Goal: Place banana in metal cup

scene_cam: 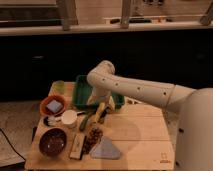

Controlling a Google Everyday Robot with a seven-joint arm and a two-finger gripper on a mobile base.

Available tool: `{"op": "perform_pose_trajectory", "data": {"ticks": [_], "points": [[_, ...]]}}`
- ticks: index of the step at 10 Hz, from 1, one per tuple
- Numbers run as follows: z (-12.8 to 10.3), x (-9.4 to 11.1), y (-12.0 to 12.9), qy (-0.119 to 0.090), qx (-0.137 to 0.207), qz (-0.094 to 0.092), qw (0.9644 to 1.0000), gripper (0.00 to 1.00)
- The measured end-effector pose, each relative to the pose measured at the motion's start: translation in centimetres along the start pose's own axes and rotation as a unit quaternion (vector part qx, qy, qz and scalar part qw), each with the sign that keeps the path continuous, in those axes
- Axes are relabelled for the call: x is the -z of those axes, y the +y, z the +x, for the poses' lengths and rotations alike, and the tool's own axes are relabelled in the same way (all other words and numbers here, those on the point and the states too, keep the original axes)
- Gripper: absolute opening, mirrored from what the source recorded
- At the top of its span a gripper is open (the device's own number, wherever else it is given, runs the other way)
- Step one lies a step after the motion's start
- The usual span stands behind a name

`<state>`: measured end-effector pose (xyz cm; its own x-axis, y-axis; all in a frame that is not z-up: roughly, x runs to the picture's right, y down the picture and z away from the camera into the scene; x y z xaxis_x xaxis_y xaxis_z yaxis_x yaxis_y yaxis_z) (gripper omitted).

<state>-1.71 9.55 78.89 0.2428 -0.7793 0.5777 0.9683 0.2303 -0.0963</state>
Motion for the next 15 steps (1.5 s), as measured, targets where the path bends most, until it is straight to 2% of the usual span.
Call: {"op": "perform_pose_trajectory", "data": {"ticks": [6, 15], "points": [[0.7, 1.9, 0.0, 0.038, -0.005, 0.026, 0.9989, 0.8], [0.7, 1.9, -0.1, 0.038, -0.005, 0.027, 0.9989, 0.8]]}}
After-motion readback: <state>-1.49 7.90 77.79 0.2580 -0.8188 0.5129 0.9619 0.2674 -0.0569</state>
